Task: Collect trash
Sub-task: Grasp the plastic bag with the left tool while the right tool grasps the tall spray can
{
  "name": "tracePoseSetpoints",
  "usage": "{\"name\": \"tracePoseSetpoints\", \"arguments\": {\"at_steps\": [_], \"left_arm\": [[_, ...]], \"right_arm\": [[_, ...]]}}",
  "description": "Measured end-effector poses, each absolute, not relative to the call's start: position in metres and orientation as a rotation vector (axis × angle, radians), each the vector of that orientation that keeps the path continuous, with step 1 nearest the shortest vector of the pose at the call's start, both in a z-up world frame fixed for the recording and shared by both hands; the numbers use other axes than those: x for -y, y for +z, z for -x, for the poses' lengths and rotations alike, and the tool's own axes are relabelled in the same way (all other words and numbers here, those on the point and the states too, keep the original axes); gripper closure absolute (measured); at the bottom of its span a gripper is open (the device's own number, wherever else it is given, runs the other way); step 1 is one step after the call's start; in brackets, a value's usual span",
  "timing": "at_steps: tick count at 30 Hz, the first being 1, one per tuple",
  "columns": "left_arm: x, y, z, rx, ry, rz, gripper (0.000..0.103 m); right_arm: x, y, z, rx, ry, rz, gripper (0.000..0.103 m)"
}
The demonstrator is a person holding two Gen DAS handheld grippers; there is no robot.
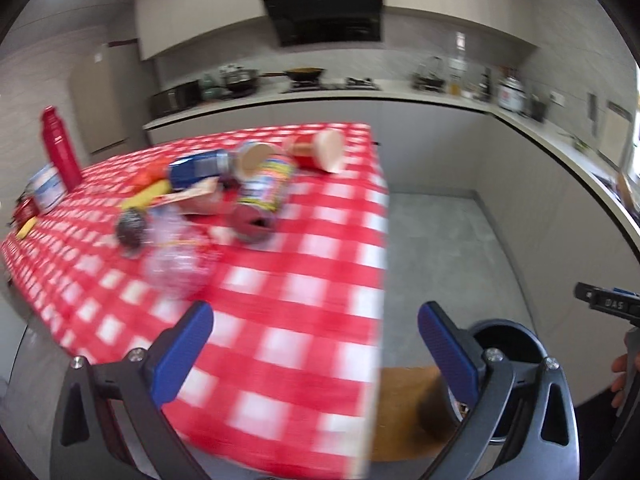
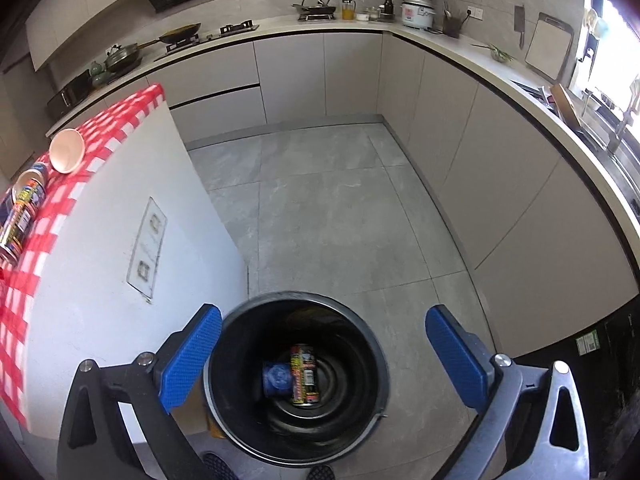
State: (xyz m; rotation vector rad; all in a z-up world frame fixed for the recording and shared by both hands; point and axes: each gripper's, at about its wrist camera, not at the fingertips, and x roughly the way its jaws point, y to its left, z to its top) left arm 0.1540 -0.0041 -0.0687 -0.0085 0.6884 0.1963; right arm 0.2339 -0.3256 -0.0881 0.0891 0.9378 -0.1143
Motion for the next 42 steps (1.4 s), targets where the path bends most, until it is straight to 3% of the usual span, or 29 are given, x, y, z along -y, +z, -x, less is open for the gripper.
{"name": "tracePoseSetpoints", "arguments": {"at_steps": [15, 23, 26, 31, 42], "left_arm": [[-0.099, -0.072, -0.173, -0.657, 0.277, 0.069, 0.0], [-0.125, -0.095, -0.218, -0.748, 0.213, 0.113, 0.001], [-0.134, -0.103, -0.233, -0.773, 0.194, 0.127, 0.003], [-0.156, -0.113, -0.247, -0.818, 0.182, 0.12, 0.019], [-0.207, -0.111, -0.249, -0.828, 0.173, 0.13, 0.02]], "right_arm": [[0.219, -0.036, -0.251, -0.86, -0.034, -0.076, 0.0], [0.146, -0.029, -0.273, -0.895, 0.075, -0.143, 0.0], [0.115, -0.03, -0.284, -0.904, 0.095, -0.146, 0.0], [0.071, -0.034, -0.301, -0.91, 0.11, -0.137, 0.0], [-0.035, -0.043, -0.342, -0.937, 0.208, -0.11, 0.0]]}}
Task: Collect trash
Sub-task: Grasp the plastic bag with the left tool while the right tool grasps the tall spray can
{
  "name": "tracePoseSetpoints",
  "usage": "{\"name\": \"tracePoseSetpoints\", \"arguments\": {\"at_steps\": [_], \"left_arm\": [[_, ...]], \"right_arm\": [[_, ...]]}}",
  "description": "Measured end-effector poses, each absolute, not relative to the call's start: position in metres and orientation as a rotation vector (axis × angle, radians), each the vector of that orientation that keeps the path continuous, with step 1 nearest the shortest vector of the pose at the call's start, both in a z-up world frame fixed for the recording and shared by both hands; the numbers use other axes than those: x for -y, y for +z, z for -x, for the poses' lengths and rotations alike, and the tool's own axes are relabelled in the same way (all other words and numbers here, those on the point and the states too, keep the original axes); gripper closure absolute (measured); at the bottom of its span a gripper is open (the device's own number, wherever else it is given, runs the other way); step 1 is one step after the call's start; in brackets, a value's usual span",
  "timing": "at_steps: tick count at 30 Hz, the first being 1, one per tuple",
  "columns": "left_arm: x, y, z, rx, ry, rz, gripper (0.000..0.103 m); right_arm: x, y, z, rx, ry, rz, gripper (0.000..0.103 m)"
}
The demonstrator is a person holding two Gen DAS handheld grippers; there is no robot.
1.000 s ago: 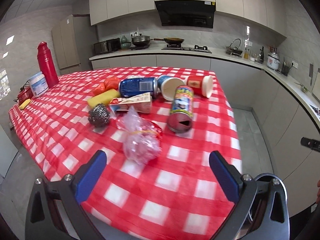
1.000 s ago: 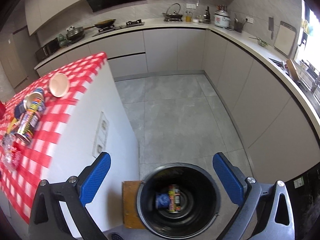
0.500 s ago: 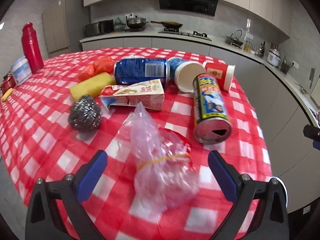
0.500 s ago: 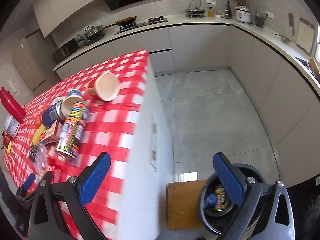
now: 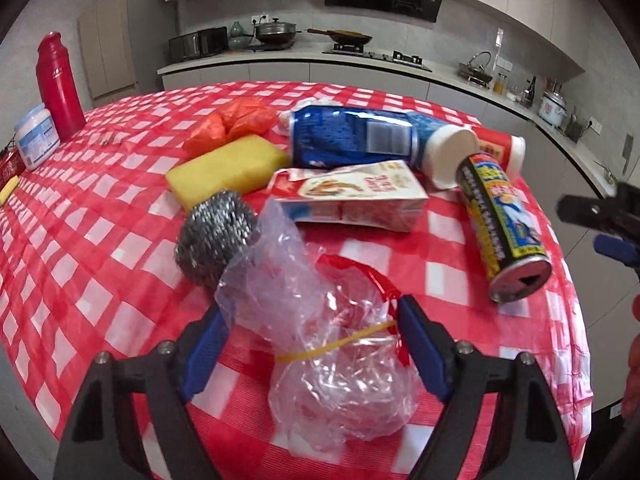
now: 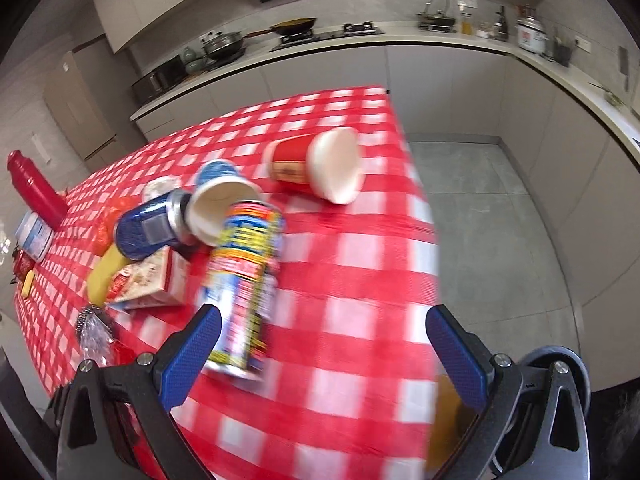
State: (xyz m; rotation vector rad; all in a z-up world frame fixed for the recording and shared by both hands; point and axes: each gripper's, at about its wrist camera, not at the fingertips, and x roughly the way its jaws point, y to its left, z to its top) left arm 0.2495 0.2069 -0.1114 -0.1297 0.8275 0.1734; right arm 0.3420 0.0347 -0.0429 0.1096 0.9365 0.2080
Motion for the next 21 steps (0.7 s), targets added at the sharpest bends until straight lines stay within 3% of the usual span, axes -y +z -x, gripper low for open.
{"name": "tracePoseSetpoints", "arguments": {"at_steps": [8, 11, 15, 17, 21], "left_arm": [[-0.222, -0.12, -0.264, -0.863, 0.161, 0.156, 0.032], [-0.223, -0.119, -0.268, -0.863, 0.153, 0.155, 0.035], [-0.222, -0.122, -0.272, -0.883, 0.135, 0.147, 0.037], [-0.218, -0.122, -0.273, -0.884, 0.132, 0.119, 0.039], [-0.214, -0.119, -0.27, -0.861, 0.101, 0.114, 0.043]], "right_arm": [[-0.08, -0.066, -0.371, -0.982, 0.194, -0.062, 0.001], [-0.086, -0.077, -0.381, -1.016, 0.187, -0.066, 0.005], [-0.086, -0.091, -0.391, -1.076, 0.186, -0.085, 0.024], [-0.086, -0.088, -0.391, -1.066, 0.223, -0.11, 0.048], [-0.079, -0.083, -0.385, -1.051, 0.23, -0.13, 0.048]]}}
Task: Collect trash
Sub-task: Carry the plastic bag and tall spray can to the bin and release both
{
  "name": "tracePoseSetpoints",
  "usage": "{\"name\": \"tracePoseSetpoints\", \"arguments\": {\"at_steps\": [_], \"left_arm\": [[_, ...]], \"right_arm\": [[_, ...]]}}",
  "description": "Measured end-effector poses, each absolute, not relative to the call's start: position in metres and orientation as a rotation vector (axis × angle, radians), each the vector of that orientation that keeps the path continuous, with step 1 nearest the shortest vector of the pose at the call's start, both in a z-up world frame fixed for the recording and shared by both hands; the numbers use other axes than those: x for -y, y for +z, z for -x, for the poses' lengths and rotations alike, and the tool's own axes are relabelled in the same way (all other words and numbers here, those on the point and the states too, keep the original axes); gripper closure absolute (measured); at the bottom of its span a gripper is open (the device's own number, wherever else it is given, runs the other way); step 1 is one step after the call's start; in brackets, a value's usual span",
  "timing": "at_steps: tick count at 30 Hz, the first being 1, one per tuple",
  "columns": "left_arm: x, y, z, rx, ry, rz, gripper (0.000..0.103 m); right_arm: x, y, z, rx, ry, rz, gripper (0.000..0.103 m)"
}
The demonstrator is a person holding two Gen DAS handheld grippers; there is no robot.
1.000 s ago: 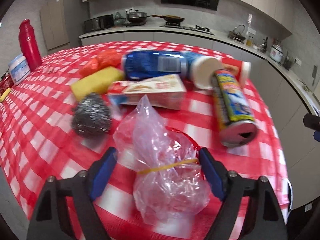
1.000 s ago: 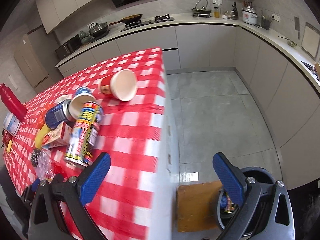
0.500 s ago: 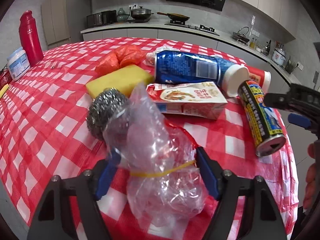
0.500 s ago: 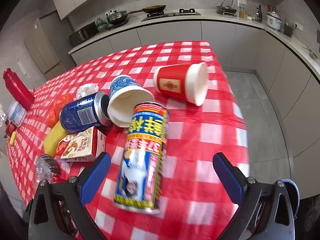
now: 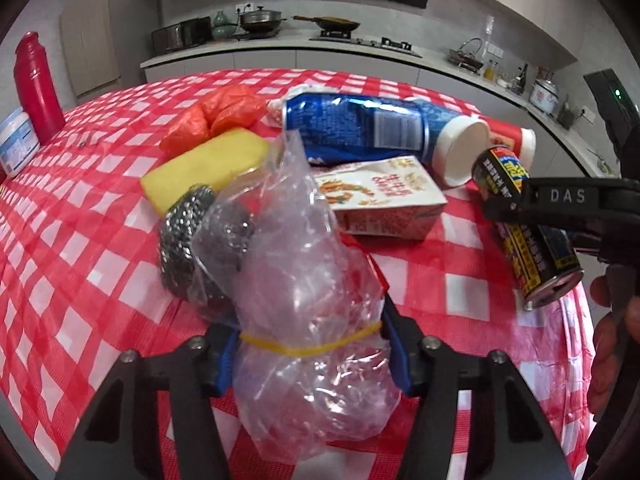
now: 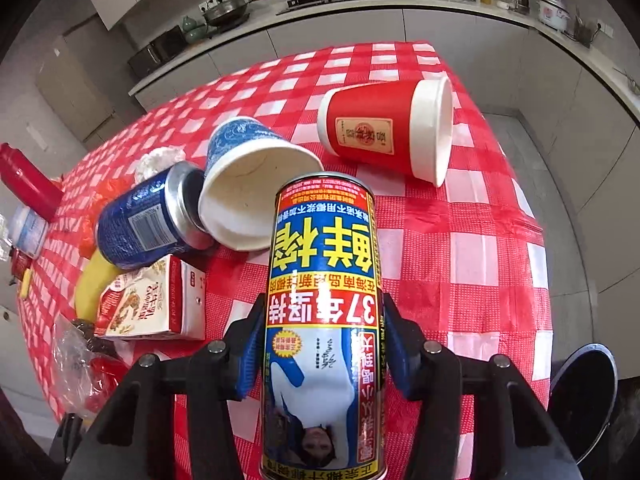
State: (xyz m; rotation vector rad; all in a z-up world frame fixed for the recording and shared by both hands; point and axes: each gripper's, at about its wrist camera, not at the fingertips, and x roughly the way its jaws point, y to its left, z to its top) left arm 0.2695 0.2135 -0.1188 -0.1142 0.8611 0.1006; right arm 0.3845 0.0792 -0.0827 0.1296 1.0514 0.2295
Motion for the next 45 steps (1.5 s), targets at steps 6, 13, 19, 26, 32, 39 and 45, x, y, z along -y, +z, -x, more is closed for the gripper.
{"name": "tracePoseSetpoints", "arguments": {"at_steps": [6, 13, 19, 26, 32, 39, 45], "left_arm": [[-0.206, -0.102, -0.261, -0.81, 0.075, 0.117, 0.044], [-0.196, -0.092, -0.257, -0.781, 0.074, 0.111, 0.044], [-0.18, -0.088, -0.247, -0.773, 0.072, 0.106, 0.044], [-0.155, -0.081, -0.24, -0.759, 0.044, 0.089, 0.044], [-0.123, -0.077, -0.234, -0.749, 0.012, 0.078, 0.044], [-0.075, -0.073, -0.225, -0.744, -0.051, 0.05, 0.044], [-0.03, -0.074, -0.219, -0.746, -0.109, 0.03, 0.044]], "right_arm": [[-0.065, -0.07, -0.363, -1.012, 0.235, -0.121, 0.048], [-0.048, -0.052, -0.349, -0.969, 0.24, -0.119, 0.048], [-0.021, -0.039, -0.333, -0.942, 0.236, -0.129, 0.048], [0.008, -0.03, -0.316, -0.919, 0.214, -0.142, 0.048], [0.052, -0.026, -0.301, -0.908, 0.169, -0.16, 0.048], [0.114, -0.027, -0.283, -0.902, 0.107, -0.188, 0.048], [0.169, -0.033, -0.266, -0.909, 0.044, -0.213, 0.048]]}}
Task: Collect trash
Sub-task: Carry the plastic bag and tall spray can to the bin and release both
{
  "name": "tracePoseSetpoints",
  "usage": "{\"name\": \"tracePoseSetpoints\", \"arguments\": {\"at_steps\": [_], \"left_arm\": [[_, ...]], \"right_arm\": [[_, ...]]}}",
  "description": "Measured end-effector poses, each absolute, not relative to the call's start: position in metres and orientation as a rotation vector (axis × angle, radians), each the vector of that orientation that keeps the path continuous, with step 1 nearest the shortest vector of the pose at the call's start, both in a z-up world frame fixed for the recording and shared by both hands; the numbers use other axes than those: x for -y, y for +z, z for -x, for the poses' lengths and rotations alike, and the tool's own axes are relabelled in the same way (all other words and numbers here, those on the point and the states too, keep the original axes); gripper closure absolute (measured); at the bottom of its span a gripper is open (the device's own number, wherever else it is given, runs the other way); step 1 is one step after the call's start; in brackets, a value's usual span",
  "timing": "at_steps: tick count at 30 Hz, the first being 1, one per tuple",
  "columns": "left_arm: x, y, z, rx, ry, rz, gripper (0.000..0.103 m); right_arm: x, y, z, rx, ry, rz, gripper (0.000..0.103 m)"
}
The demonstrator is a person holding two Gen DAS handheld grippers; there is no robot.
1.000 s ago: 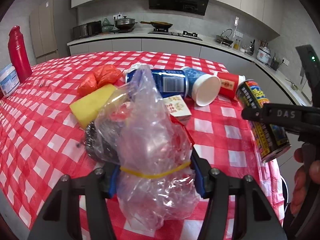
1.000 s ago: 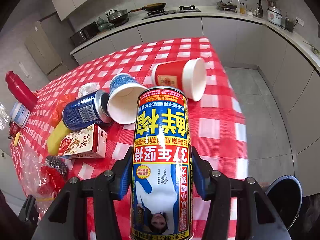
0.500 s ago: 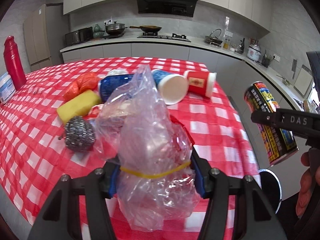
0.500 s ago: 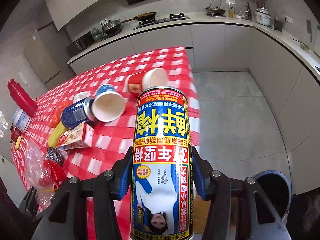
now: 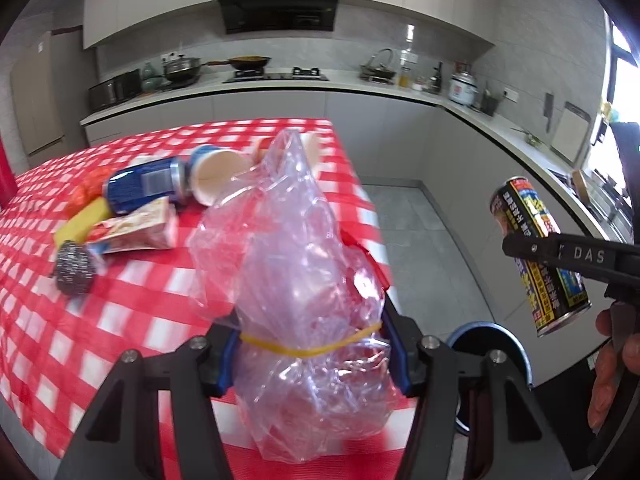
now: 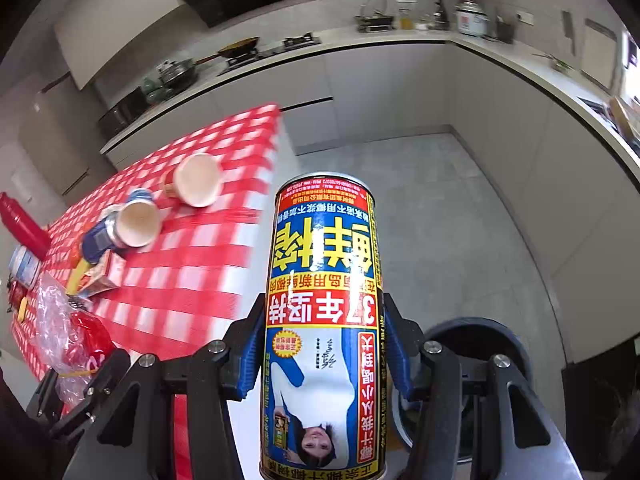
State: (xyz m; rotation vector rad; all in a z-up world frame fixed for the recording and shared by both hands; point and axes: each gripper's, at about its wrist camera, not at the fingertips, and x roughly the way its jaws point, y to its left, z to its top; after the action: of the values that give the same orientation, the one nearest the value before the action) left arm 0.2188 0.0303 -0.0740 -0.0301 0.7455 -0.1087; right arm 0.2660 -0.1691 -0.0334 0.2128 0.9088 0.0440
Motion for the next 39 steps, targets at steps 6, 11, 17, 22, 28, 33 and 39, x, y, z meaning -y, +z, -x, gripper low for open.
{"name": "tracePoseSetpoints", "arguments": {"at_steps": [6, 11, 17, 22, 28, 33, 39], "left_arm": [[0.025, -0.078, -0.216, -0.752, -0.173, 0.016, 0.044], [0.069, -0.089, -0.213, -0.769, -0.223, 0.001, 0.044], [0.105, -0.112, -0.208, -0.805, -0.23, -0.022, 0.044], [0.124, -0.133, -0.2, -0.844, -0.208, -0.045, 0.044], [0.149, -0.149, -0.194, -0.875, -0.197, -0.054, 0.044], [0.181, -0.163, -0.194, -0.894, -0.219, -0.047, 0.044], [0.226, -0.189, -0.193, -0.939, -0.281, -0.023, 0.041]], "right_arm": [[0.229, -0.046, -0.248, -0.926, -0.023, -0.224, 0.048], [0.278, -0.074, -0.236, -0.972, -0.073, -0.231, 0.048], [0.315, -0.124, -0.231, -1.045, -0.064, -0.233, 0.048], [0.335, -0.161, -0.233, -1.091, -0.094, -0.202, 0.023], [0.368, -0.162, -0.227, -1.056, -0.123, -0.252, 0.023], [0.398, -0.158, -0.226, -1.042, -0.185, -0.281, 0.023], [0.421, -0.149, -0.216, -1.014, -0.212, -0.279, 0.023]]}}
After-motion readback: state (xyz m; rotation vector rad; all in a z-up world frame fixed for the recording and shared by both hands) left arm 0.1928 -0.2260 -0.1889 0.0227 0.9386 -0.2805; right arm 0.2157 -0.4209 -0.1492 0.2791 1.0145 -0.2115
